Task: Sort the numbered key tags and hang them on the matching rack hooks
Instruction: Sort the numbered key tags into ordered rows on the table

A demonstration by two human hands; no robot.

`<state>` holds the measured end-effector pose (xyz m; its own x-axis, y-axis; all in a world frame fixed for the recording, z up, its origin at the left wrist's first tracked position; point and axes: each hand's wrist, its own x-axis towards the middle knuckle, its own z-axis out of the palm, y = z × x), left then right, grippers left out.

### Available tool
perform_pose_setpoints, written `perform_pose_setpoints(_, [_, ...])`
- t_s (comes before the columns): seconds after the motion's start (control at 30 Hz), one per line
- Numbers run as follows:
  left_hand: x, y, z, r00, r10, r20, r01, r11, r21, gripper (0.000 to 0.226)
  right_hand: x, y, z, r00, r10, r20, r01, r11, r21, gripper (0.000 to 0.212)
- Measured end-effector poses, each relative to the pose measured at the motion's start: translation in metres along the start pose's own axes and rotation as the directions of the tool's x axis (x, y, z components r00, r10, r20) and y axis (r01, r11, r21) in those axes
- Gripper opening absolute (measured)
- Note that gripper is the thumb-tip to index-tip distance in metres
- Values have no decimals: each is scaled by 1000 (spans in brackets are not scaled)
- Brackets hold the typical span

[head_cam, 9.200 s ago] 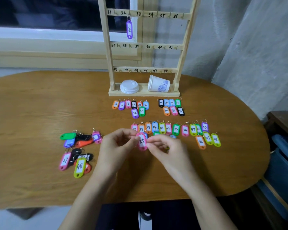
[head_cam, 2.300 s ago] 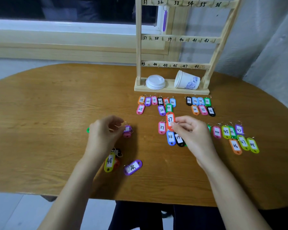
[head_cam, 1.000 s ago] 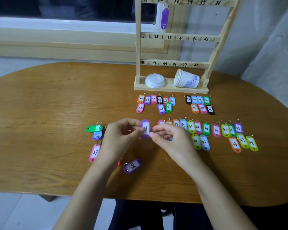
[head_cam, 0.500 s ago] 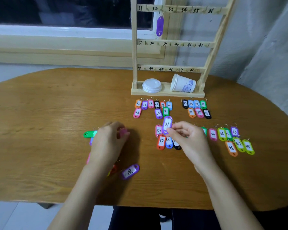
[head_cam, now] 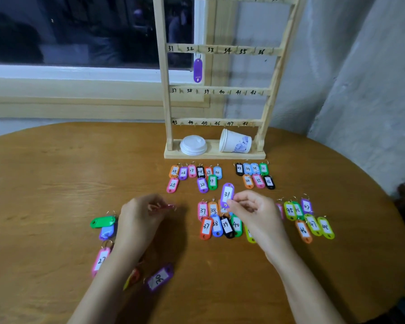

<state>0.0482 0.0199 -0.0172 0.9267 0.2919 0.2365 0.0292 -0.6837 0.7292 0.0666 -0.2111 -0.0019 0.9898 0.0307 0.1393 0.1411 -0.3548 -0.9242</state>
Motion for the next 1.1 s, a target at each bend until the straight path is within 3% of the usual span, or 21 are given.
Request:
perform_pose_setpoints(0.1, [7, 5, 4, 1000, -5, 26, 7, 997, -80, 27, 12, 2, -6, 1000, 10, -25, -10, 1000, 10, 5])
perform_pose_setpoints(0.27, [25, 13, 14, 998, -61, 19, 64, 965, -255, 6, 46, 3, -14, 998, -6, -61, 4, 999, -39, 1])
perform_pose_setpoints(0.43, [41, 24, 23, 976, -188, 107, 216, 806, -550, 8, 92, 6, -12, 996, 25, -82, -35, 992, -124, 2])
perform_pose_setpoints(0.63, [48, 19, 31, 963, -264, 58, 236, 718, -655, 12, 122, 13, 1, 994, 59, -94, -87, 944, -320, 3])
perform_pose_setpoints(0.83, [51, 17, 29, 951, -297, 88, 274, 675, -685, 13, 126, 15, 8, 992, 96, -87, -128, 815, -565, 14])
perform_pose_setpoints(0.93, [51, 17, 28, 953, -286, 100, 277, 686, -673, 25, 128, 17, 13, 990, 106, -94, -141, 793, -592, 13])
perform_pose_setpoints(1.1, [49, 16, 27, 939, -294, 177, 328, 622, -711, 18, 129, 19, 18, 992, 89, -84, -122, 764, -633, 12])
